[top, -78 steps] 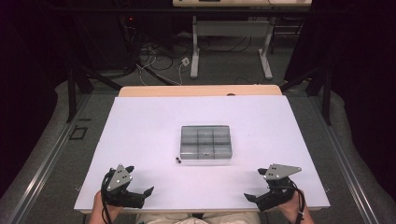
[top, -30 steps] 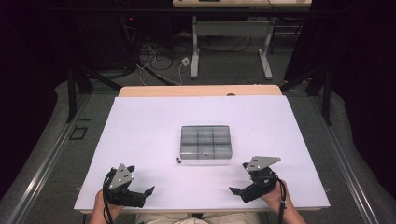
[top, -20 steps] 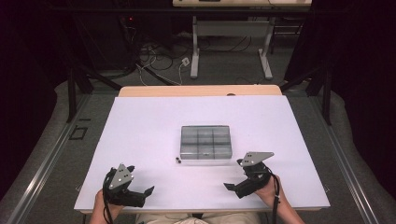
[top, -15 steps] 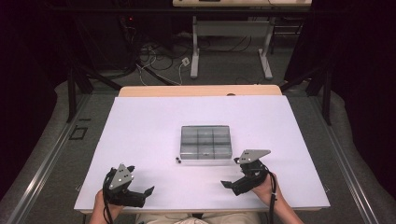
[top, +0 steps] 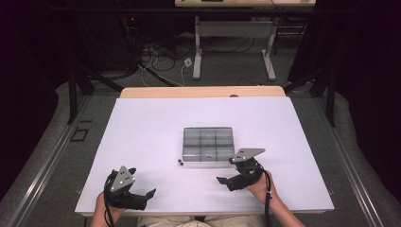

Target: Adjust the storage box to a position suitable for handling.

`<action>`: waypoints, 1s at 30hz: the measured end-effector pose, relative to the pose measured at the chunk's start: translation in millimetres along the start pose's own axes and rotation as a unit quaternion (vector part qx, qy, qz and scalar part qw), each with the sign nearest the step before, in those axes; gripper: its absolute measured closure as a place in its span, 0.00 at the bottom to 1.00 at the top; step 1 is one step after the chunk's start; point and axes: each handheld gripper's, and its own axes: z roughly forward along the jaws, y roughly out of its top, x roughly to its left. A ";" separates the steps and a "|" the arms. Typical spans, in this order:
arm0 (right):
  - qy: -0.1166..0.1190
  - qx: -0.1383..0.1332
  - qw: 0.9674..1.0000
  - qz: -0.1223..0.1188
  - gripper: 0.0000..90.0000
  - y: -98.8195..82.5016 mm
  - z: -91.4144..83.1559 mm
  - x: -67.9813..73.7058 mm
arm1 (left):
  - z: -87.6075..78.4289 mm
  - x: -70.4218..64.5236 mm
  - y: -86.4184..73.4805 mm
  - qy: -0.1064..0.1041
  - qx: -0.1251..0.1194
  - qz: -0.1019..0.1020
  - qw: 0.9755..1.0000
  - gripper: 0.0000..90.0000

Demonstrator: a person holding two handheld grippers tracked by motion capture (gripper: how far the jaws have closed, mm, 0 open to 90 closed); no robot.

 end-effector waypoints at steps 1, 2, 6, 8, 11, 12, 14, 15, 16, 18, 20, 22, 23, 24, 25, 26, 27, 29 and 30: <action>0.000 0.000 1.000 0.000 0.20 0.0 0.0 0.0 | 0.0 0.0 0.0 0.000 0.000 0.000 1.000 0.00; -0.001 -0.002 1.000 0.000 0.23 0.9 2.3 -0.1 | 0.2 0.0 0.0 0.001 0.001 0.000 1.000 0.00; -0.005 -0.005 1.000 0.005 0.32 3.4 8.0 1.5 | 0.7 -0.5 0.0 0.002 -0.001 0.000 1.000 0.00; -0.008 -0.002 1.000 0.002 0.38 4.9 10.7 2.3 | 0.1 0.0 0.0 0.000 0.000 0.000 1.000 0.00; -0.016 -0.009 1.000 0.002 0.44 6.5 14.0 4.3 | 0.3 0.2 -0.3 0.002 -0.001 -0.003 1.000 0.00; -0.023 -0.016 1.000 -0.004 0.51 8.5 15.8 6.0 | 1.1 0.2 -0.5 0.001 -0.002 -0.004 1.000 0.00; -0.032 -0.024 0.999 -0.003 0.57 10.7 17.2 8.5 | 1.0 0.0 -0.5 0.002 -0.002 -0.004 1.000 0.00; -0.032 -0.024 0.999 -0.003 0.57 10.7 17.2 8.5 | 0.7 -0.1 -0.4 0.004 -0.002 -0.002 1.000 0.00; -0.034 -0.024 0.999 -0.006 0.60 12.6 18.8 9.9 | 0.0 -0.1 -0.4 0.003 -0.003 -0.001 1.000 0.00; -0.035 -0.023 0.999 -0.005 0.62 13.1 19.9 10.2 | -0.1 0.2 -0.4 0.004 -0.002 -0.001 1.000 0.00; -0.039 -0.019 0.999 -0.005 0.67 14.4 23.3 10.0 | 0.0 0.3 -0.3 0.003 0.001 -0.001 1.000 0.00; -0.040 -0.018 0.999 -0.002 0.70 14.6 25.1 9.2 | 0.2 -0.1 -0.2 0.003 0.000 -0.001 1.000 0.00; -0.040 -0.018 0.999 -0.002 0.70 14.6 25.1 9.2 | 0.2 -0.1 -0.2 0.003 0.000 -0.001 1.000 0.00; -0.036 -0.012 0.999 0.002 0.71 15.0 27.0 7.6 | 0.2 0.1 -0.3 0.003 0.000 -0.001 1.000 0.00; -0.036 -0.012 0.999 0.002 0.71 15.0 27.0 7.6 | 0.2 0.1 -0.3 0.003 0.000 -0.001 1.000 0.00; -0.035 -0.011 0.999 0.007 0.72 15.3 28.7 6.9 | 0.8 0.2 -0.5 0.004 -0.001 -0.002 1.000 0.00; -0.035 -0.011 0.999 0.007 0.72 15.3 28.7 6.9 | 1.0 0.2 -0.6 0.002 0.000 -0.003 1.000 0.00; -0.032 -0.013 0.999 0.007 0.73 15.0 30.6 6.2 | 0.7 0.3 -0.5 0.003 -0.002 -0.001 1.000 0.00; -0.031 -0.009 0.999 0.009 0.74 14.6 30.2 5.8 | 0.3 0.1 -0.2 0.003 0.000 -0.001 1.000 0.00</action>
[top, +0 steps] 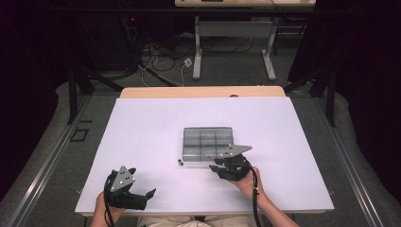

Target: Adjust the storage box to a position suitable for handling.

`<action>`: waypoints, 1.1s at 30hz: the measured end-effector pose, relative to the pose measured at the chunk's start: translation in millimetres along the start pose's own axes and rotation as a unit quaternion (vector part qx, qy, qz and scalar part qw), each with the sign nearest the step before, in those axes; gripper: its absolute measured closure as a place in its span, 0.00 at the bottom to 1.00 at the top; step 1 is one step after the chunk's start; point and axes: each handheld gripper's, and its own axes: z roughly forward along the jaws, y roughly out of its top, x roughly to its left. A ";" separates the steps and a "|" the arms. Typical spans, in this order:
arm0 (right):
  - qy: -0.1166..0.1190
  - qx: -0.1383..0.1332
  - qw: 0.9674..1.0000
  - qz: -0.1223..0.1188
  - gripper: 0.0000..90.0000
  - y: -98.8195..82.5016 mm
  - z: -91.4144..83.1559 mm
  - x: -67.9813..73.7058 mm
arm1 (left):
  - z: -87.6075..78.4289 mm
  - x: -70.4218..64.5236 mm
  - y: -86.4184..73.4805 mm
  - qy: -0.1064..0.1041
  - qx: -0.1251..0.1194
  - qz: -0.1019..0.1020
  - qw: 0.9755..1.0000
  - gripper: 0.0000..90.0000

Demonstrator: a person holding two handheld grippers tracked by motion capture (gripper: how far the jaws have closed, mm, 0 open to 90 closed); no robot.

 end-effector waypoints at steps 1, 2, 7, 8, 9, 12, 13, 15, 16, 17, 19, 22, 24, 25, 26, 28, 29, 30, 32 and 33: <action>0.000 0.000 1.000 0.000 0.74 0.0 0.0 0.0 | 0.5 -0.2 -0.1 0.000 -0.002 0.000 1.000 0.00; 0.000 0.001 1.000 0.003 0.74 -0.1 -0.3 0.0 | 0.6 -0.1 0.1 -0.001 -0.002 0.002 1.000 0.00; -0.001 0.010 1.000 0.006 0.78 -2.1 1.5 -0.3 | 0.6 -0.2 -0.1 -0.001 -0.002 0.001 1.000 0.00; -0.001 0.010 1.000 0.006 0.78 -2.1 1.5 -0.3 | 0.2 0.0 0.0 -0.002 -0.001 0.001 1.000 0.00; -0.002 0.006 1.000 0.009 0.78 -2.7 2.8 -0.4 | -0.1 0.0 0.0 -0.003 -0.001 0.002 1.000 0.00; -0.007 0.007 1.000 0.020 0.83 -4.3 4.6 -1.4 | -0.6 -1.7 0.0 -0.001 -0.004 0.002 1.000 0.00; -0.007 0.007 1.000 0.020 0.83 -4.3 4.6 -1.4 | -0.6 -1.7 0.0 -0.001 -0.004 0.002 1.000 0.00; -0.011 0.004 1.000 0.014 0.85 -5.2 5.5 -0.9 | 0.1 -0.8 0.1 -0.002 -0.001 0.001 1.000 0.00; -0.012 0.001 1.000 0.017 0.85 -5.3 6.3 -1.3 | 0.1 -0.8 0.1 -0.002 -0.001 0.001 1.000 0.00; -0.014 0.003 1.000 0.017 0.86 -5.4 6.9 -2.1 | 1.1 -0.7 -0.1 -0.002 -0.002 0.000 1.000 0.00; -0.014 0.009 1.000 0.019 0.87 -5.4 7.1 -2.7 | 1.5 -0.7 -0.2 -0.002 0.000 -0.001 1.000 0.00; -0.021 0.003 0.999 0.025 0.89 -6.3 8.7 -3.6 | 1.6 -1.3 -0.4 -0.001 0.001 0.001 1.000 0.00; -0.025 -0.004 0.999 0.028 0.90 -5.8 9.7 -3.1 | 1.3 -1.5 -0.4 -0.003 0.001 0.001 1.000 0.00; -0.025 -0.004 0.999 0.028 0.90 -5.8 9.7 -3.1 | 1.3 -1.7 -0.4 -0.002 -0.001 0.000 1.000 0.00; -0.027 -0.005 0.999 0.028 0.90 -5.3 10.2 -3.0 | 1.3 -1.7 -0.4 -0.002 -0.001 0.001 1.000 0.00; -0.028 -0.005 0.999 0.029 0.90 -3.4 13.5 -3.2 | 1.4 -1.3 -0.6 -0.002 0.000 -0.001 1.000 0.00; -0.028 -0.005 0.999 0.029 0.90 -3.4 13.5 -3.2 | 1.6 -0.8 -0.6 -0.001 0.001 0.001 1.000 0.00; -0.030 -0.001 0.999 0.030 0.91 -2.0 15.0 -3.6 | 1.7 -1.0 -0.8 -0.002 0.001 -0.002 1.000 0.00; -0.035 -0.001 0.999 0.031 0.91 -1.6 15.8 -3.6 | 1.6 -0.9 -1.0 -0.003 0.001 -0.002 1.000 0.00; -0.035 -0.001 0.999 0.031 0.91 -1.6 15.8 -3.6 | 1.4 -0.9 -1.2 -0.003 0.003 -0.002 1.000 0.00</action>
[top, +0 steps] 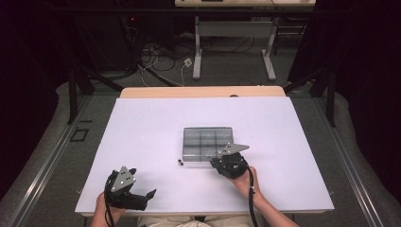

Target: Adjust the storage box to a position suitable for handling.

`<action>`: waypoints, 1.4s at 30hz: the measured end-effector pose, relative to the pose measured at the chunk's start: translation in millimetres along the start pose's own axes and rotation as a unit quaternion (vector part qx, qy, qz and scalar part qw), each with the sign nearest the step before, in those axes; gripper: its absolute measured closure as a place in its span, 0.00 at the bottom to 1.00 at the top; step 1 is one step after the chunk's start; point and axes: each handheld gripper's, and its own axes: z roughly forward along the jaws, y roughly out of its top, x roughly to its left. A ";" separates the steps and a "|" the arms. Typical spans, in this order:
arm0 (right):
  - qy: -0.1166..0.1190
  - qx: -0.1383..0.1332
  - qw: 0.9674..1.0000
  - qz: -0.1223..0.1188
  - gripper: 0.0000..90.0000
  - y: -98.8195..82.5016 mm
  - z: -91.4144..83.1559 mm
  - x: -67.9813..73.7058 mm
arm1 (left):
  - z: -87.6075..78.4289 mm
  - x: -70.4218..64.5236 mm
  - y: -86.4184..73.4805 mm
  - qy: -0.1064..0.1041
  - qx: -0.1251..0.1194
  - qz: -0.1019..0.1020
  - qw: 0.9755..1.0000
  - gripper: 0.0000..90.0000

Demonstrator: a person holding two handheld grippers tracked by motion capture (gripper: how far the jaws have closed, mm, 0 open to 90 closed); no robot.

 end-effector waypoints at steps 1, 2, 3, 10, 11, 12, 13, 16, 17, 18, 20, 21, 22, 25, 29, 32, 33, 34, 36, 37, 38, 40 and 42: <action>-0.001 0.001 1.000 0.005 0.92 0.2 0.6 -0.5 | 0.1 0.5 0.1 0.000 0.001 0.003 1.000 0.00; -0.001 0.001 1.000 0.005 0.92 0.2 0.6 -0.5 | 0.1 0.5 0.1 0.000 0.001 0.003 1.000 0.00; -0.001 0.002 1.000 0.006 0.93 0.3 1.5 -0.4 | 0.3 0.1 0.1 0.001 0.000 0.002 1.000 0.00; 0.003 0.006 1.000 0.010 0.93 0.0 2.7 -0.8 | 0.5 -0.2 0.5 -0.001 0.002 0.004 1.000 0.00; 0.004 0.001 1.000 0.013 0.94 -0.4 3.2 -1.2 | 0.5 0.0 0.4 -0.001 0.003 0.004 1.000 0.00; 0.004 0.001 1.000 0.013 0.94 -0.4 3.2 -1.2 | 0.5 0.0 0.4 -0.001 0.003 0.004 1.000 0.00; 0.005 0.000 1.000 0.014 0.94 -0.5 3.1 -1.5 | 0.5 0.2 0.4 -0.001 0.004 0.005 1.000 0.00; 0.005 -0.005 1.000 0.013 0.94 -0.6 3.7 -1.5 | 0.4 0.2 0.3 -0.001 0.004 0.005 1.000 0.00; 0.008 -0.005 1.000 0.014 0.94 -0.5 3.0 -2.0 | 0.4 0.3 0.2 -0.002 0.005 0.005 1.000 0.00; 0.009 -0.016 1.000 0.012 0.94 -0.9 4.3 -2.2 | 0.4 0.3 0.2 -0.002 0.005 0.005 1.000 0.00; 0.009 -0.009 1.000 0.013 0.94 -0.7 3.2 -2.4 | 0.6 0.7 0.1 -0.002 0.006 0.006 1.000 0.00; 0.011 -0.007 1.000 0.015 0.94 -1.1 3.2 -2.6 | 1.3 0.8 -0.1 0.000 0.004 0.005 1.000 0.00; 0.011 -0.007 1.000 0.015 0.94 -1.1 3.2 -2.6 | 1.3 0.8 -0.1 0.000 0.004 0.005 1.000 0.00; 0.012 -0.006 1.000 0.010 0.95 -1.1 2.1 -3.8 | 1.3 0.3 -0.1 -0.001 0.004 0.007 1.000 0.00; 0.017 -0.015 1.000 0.017 0.96 -2.1 3.1 -4.3 | 1.5 0.8 -0.3 0.000 0.005 0.006 1.000 0.00; 0.015 -0.015 1.000 0.016 0.96 -2.3 3.3 -4.3 | 1.8 0.5 -0.3 0.000 0.005 0.006 1.000 0.00; 0.015 -0.010 1.000 0.015 0.96 -2.2 3.0 -4.3 | 1.4 0.0 -0.1 -0.001 0.004 0.007 1.000 0.00; 0.015 -0.010 1.000 0.015 0.96 -2.2 3.0 -4.3 | 1.4 0.0 -0.1 -0.001 0.004 0.007 1.000 0.00; 0.016 -0.010 1.000 0.016 0.96 -2.3 3.1 -4.2 | 0.8 -0.2 0.1 -0.001 0.005 0.008 1.000 0.00; 0.016 -0.011 1.000 0.016 0.96 -2.3 3.2 -4.2 | 0.8 -0.2 0.0 -0.002 0.005 0.007 1.000 0.00; 0.015 -0.014 1.000 0.016 0.96 -2.6 3.6 -4.4 | 0.7 -0.1 0.0 -0.002 0.005 0.008 1.000 0.00; 0.015 -0.015 1.000 0.016 0.96 -2.8 3.7 -4.4 | 1.3 0.1 0.0 -0.002 0.005 0.007 1.000 0.00; 0.015 -0.019 1.000 0.014 0.96 -3.2 4.3 -4.6 | 1.9 0.0 0.0 -0.002 0.005 0.007 1.000 0.00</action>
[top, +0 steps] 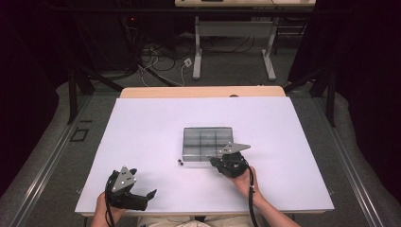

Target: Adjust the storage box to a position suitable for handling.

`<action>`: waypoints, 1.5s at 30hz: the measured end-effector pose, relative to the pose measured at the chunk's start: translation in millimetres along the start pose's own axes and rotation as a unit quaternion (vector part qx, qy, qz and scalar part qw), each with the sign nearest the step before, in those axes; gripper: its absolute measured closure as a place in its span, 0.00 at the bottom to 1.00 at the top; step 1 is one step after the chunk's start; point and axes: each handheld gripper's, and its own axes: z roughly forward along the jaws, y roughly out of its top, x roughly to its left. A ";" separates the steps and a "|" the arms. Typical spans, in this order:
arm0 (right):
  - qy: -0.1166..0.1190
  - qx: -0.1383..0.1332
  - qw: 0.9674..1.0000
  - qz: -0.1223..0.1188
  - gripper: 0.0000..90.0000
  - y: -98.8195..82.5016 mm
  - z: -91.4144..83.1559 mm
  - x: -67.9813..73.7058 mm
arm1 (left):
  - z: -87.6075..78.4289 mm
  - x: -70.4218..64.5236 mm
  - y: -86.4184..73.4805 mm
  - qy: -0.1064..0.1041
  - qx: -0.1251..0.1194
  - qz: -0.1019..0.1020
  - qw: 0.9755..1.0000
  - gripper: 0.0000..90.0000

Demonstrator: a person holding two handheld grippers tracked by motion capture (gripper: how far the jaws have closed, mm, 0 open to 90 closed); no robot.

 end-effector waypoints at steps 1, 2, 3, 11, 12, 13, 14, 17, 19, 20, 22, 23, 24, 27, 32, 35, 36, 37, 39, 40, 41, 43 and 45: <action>0.001 0.002 1.000 0.000 0.96 -0.1 -0.2 -0.3 | -0.4 -0.5 0.1 0.002 -0.002 0.000 1.000 0.00; 0.001 0.002 1.000 0.000 0.96 -0.1 -0.2 -0.3 | -0.4 -0.5 0.1 0.002 -0.002 0.000 1.000 0.00; 0.000 0.001 1.000 0.000 0.96 -0.2 -0.4 0.2 | -0.6 -0.7 0.2 0.002 -0.002 0.000 1.000 0.00; 0.003 -0.004 1.000 0.002 0.97 -1.5 -0.1 -0.3 | 0.0 -0.7 0.1 0.000 -0.002 0.001 1.000 0.00; 0.003 -0.004 1.000 0.002 0.97 -1.5 -0.1 -0.3 | -0.3 -0.2 0.1 0.002 -0.001 0.002 1.000 0.00; 0.003 -0.007 1.000 0.004 0.97 -1.8 0.7 -0.3 | -0.1 0.1 0.0 0.001 -0.001 0.001 1.000 0.00; 0.004 -0.004 1.000 0.004 0.97 -1.9 0.4 -0.4 | -0.3 0.4 -0.1 0.001 -0.001 0.002 1.000 0.00; 0.002 -0.005 1.000 0.004 0.97 -2.4 1.5 0.3 | -0.9 0.0 0.1 0.001 0.000 0.003 1.000 0.00; 0.004 -0.006 1.000 0.005 0.97 -2.7 1.3 0.0 | -1.0 -0.6 0.1 0.001 0.000 0.002 1.000 0.00; 0.005 -0.005 1.000 0.005 0.97 -2.7 0.9 -0.3 | -1.0 -0.6 0.1 0.001 0.000 0.001 1.000 0.00; 0.005 -0.011 1.000 0.007 0.97 -2.9 0.2 -0.8 | -0.7 -0.5 0.0 0.001 0.000 0.001 1.000 0.00; 0.006 -0.013 1.000 0.007 0.96 -3.0 0.3 -0.8 | -0.7 -0.4 0.0 0.001 0.000 0.002 1.000 0.00; 0.007 -0.013 1.000 0.007 0.96 -3.1 0.1 -0.9 | -0.2 -0.3 -0.2 0.002 -0.001 0.002 1.000 0.00; 0.008 -0.020 1.000 0.005 0.96 -4.7 0.4 -1.6 | -0.3 -0.2 -0.1 0.004 -0.002 0.003 1.000 0.00; 0.009 -0.024 1.000 0.005 0.96 -4.8 -0.9 -1.3 | -1.1 0.8 -0.1 0.003 0.001 0.003 1.000 0.00; 0.011 -0.035 0.999 0.005 0.95 -4.2 -2.3 -0.8 | -0.3 0.8 -0.4 0.002 -0.001 0.002 1.000 0.00; 0.011 -0.035 0.999 0.005 0.95 -4.2 -2.3 -0.8 | -0.2 0.8 -0.4 0.003 -0.001 0.001 1.000 0.00; 0.012 -0.035 0.999 0.006 0.95 -4.1 -2.3 -0.9 | 0.0 0.7 -0.3 0.003 -0.001 0.001 1.000 0.00; 0.013 -0.036 0.999 0.008 0.95 -4.2 -2.4 -0.9 | 0.2 0.4 -0.1 0.002 0.000 0.002 1.000 0.00; 0.014 -0.036 0.999 0.009 0.95 -4.3 -2.3 -1.0 | 0.3 0.3 0.1 0.002 0.000 0.004 1.000 0.00; 0.014 -0.035 0.999 0.007 0.95 -4.2 -3.4 -1.7 | 0.3 0.0 0.2 0.002 0.000 0.003 1.000 0.00; 0.013 -0.038 0.999 0.008 0.95 -4.2 -3.4 -1.8 | 0.5 0.1 0.2 0.002 -0.001 0.003 1.000 0.00; 0.013 -0.039 0.999 0.011 0.94 -3.8 -4.4 -2.3 | 0.5 0.4 0.2 0.002 0.001 0.004 1.000 0.00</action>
